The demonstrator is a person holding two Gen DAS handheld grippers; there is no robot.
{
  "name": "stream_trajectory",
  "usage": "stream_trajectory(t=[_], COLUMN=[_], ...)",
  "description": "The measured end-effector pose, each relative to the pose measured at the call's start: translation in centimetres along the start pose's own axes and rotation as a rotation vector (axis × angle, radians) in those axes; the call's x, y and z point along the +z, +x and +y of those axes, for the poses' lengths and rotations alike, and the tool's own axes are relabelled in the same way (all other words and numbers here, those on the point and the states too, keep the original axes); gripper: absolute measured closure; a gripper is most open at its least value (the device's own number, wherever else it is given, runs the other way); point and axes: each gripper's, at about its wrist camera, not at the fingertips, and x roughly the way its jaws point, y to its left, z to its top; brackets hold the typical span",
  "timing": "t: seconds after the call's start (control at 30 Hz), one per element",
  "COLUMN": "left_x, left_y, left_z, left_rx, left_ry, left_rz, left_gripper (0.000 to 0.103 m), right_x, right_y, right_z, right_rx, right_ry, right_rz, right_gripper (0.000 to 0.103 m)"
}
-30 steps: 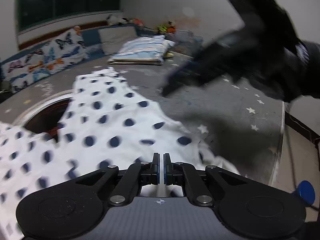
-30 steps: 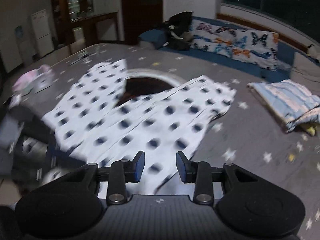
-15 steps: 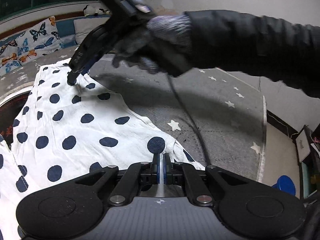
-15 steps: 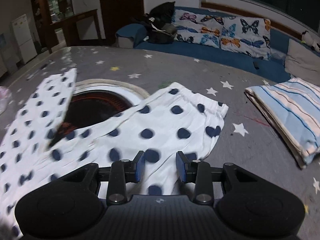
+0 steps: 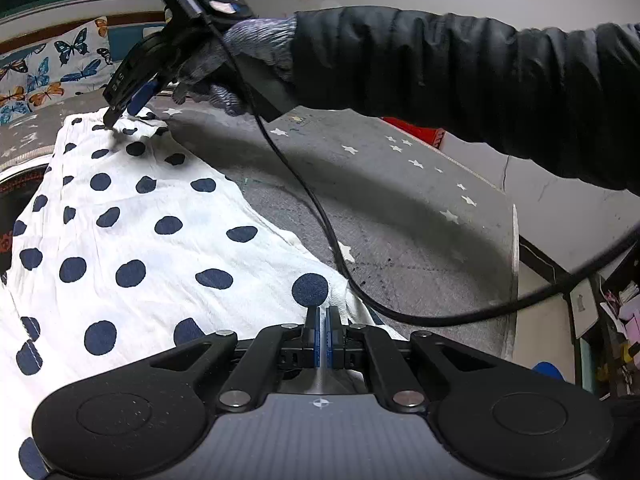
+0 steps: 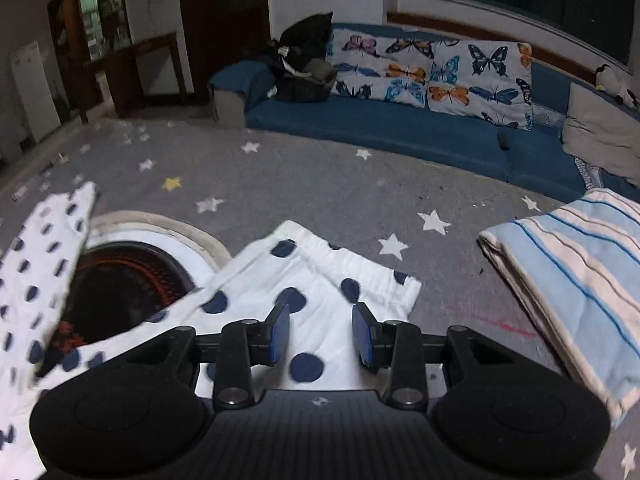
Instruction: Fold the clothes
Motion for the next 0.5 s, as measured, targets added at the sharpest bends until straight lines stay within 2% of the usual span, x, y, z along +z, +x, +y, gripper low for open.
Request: stream_trajectory(t=[0.23, 0.4, 0.5], left_x=[0.2, 0.1, 0.1], left_y=[0.1, -0.1, -0.9], left_z=[0.0, -0.4, -0.5], left_rx=[-0.003, 0.024, 0.063], left_ry=[-0.011, -0.002, 0.001], left_rz=[0.0, -0.005, -0.017], left_gripper=[0.1, 0.098, 0.09], right_x=[1.6, 1.9, 1.8], right_y=[2.1, -0.3, -2.5], right_z=[-0.8, -0.2, 0.5], right_rx=[-0.061, -0.059, -0.053], right_ry=[0.022, -0.018, -0.051], right_rz=[0.01, -0.01, -0.011], right_gripper=[0.069, 0.069, 0.069])
